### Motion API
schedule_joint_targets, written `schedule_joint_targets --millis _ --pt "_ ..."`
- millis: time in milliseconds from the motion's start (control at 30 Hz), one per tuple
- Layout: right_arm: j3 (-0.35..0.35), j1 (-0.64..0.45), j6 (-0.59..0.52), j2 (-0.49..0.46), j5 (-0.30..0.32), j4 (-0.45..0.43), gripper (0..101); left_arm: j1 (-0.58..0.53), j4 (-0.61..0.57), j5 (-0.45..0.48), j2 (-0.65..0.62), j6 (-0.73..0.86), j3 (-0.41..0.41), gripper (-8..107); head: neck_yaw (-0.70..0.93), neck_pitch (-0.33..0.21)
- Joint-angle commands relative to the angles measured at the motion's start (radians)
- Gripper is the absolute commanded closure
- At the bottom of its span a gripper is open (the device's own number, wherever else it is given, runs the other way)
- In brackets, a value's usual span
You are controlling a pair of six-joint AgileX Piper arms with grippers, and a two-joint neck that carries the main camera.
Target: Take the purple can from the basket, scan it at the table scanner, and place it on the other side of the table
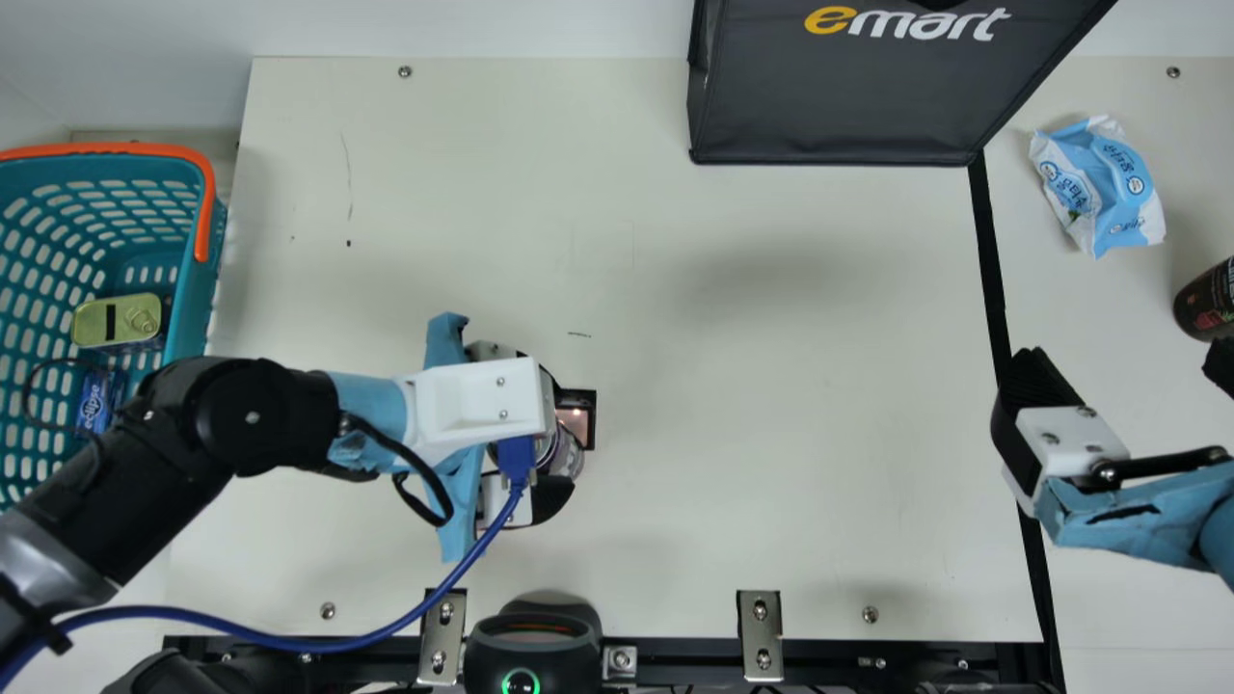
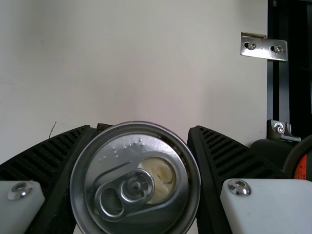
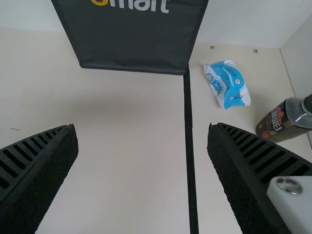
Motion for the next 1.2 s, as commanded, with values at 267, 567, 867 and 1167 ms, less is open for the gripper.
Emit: schedule_joint_targets --millis 267,567,867,1167 --pt "0.0 0.0 0.0 0.0 0.0 0.0 6 0.002 -0.007 -0.002 0.017 0.008 -0.005 31 0.002 -0.029" --pt "0.0 0.0 0.0 0.0 0.0 0.0 6 0.011 -0.018 0.005 0.013 -0.006 -0.01 9 0.002 -0.029" --pt "0.0 0.0 0.0 0.0 0.0 0.0 6 0.068 -0.064 0.059 -0.078 -0.09 -0.004 9 0.002 -0.029" --pt "0.0 0.0 0.0 0.0 0.0 0.0 6 0.17 -0.115 0.118 -0.209 -0.216 0.02 9 0.002 -0.029"
